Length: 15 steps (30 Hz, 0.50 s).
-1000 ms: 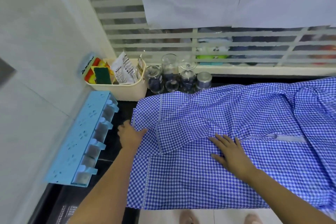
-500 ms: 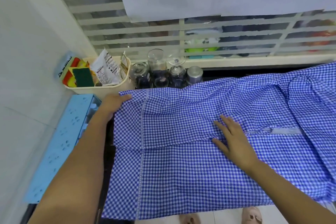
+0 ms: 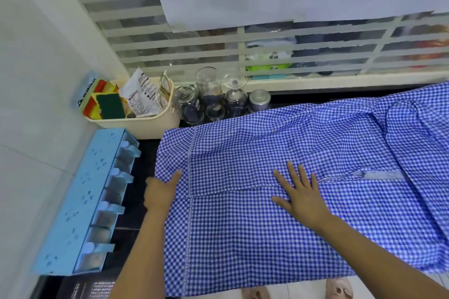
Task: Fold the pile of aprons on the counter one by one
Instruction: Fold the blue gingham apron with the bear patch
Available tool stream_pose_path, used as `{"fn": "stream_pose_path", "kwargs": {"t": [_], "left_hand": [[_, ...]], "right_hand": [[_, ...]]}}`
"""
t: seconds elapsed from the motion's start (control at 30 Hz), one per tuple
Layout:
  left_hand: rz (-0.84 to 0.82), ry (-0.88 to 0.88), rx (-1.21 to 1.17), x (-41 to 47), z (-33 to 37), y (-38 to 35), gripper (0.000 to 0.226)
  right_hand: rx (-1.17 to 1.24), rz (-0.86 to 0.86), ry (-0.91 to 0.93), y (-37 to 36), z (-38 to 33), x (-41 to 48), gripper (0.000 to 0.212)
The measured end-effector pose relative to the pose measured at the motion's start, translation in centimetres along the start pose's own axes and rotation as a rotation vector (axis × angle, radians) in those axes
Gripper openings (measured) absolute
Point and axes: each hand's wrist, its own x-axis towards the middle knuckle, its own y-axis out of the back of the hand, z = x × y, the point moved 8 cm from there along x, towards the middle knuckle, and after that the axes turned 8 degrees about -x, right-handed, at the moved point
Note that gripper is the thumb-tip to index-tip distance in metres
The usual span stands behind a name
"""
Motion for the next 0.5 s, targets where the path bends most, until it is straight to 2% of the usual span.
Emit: {"fn": "stream_pose_path", "kwargs": {"t": [0.13,0.2,0.3,0.4,0.5], "left_hand": [[-0.083,-0.027,-0.007,-2.0,0.4,-2.0,0.031],[-0.107,0.009,-0.104,-1.8,0.6,-1.5,0.023],[-0.062,0.016,-0.161,-1.8,1.5,1.7,0.036],[0.056,-0.012,-0.158,-2.4,2.9,6.1,0.037],[0.131,-0.042,-0.206,-3.6,4.6,9.6,0.01]], "right_hand": [[-0.042,-0.035,0.005,0.1,-0.1,0.0,0.097],[-0.008,-0.005,-0.003,0.5,0.0,-0.2,0.096],[0.062,0.068,-0.099,1.2,0.6,-1.3,0.082],[0.117,-0.022,-0.254,0.4,0.8,-2.4,0.095],[0.112,-0.11,-0.309,-0.3,-1.1,-2.4,0.107]]}}
